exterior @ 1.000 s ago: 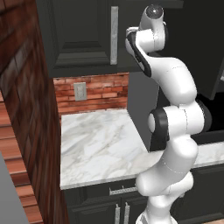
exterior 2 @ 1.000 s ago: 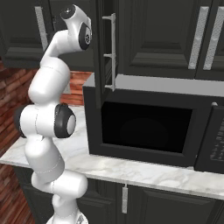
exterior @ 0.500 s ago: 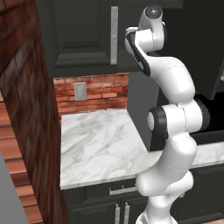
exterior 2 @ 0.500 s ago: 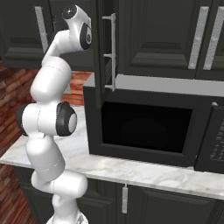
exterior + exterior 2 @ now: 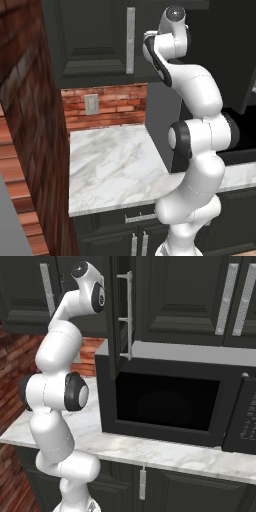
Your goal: The dining table condiment station is running low on ketchup. Refill the condiment station by opening the cabinet and taking the ketchup from the cabinet and placing it on the dining table.
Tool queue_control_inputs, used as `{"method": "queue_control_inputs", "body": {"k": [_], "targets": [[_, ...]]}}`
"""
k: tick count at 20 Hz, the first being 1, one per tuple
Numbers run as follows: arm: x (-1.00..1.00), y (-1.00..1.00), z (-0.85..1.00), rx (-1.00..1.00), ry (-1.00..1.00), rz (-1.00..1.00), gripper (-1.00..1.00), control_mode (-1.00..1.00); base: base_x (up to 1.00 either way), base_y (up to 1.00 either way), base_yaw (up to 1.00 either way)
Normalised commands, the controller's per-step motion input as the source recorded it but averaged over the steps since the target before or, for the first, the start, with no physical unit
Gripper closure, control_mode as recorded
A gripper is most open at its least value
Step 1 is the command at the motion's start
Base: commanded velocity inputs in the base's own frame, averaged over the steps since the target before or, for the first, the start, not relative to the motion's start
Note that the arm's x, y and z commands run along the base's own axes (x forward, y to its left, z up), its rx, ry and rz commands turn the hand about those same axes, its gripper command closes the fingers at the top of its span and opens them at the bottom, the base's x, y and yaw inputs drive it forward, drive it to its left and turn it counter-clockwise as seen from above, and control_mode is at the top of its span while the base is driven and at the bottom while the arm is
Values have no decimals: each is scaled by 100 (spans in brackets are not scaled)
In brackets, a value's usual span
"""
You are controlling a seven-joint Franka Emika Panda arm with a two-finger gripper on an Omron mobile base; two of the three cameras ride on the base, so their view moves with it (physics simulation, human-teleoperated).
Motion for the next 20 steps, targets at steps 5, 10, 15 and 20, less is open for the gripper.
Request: {"method": "queue_control_inputs", "body": {"k": [5, 10, 15, 20], "targets": [[0, 0, 0, 0, 0, 0, 100, -100, 0, 0, 0], [-31, 0, 0, 0, -1, 2, 100, -100, 0, 0, 0], [-95, 0, 2, 0, -20, 2, 100, -100, 0, 0, 0], [-100, 1, 31, 0, -27, 8, 100, -100, 0, 0, 0]]}}
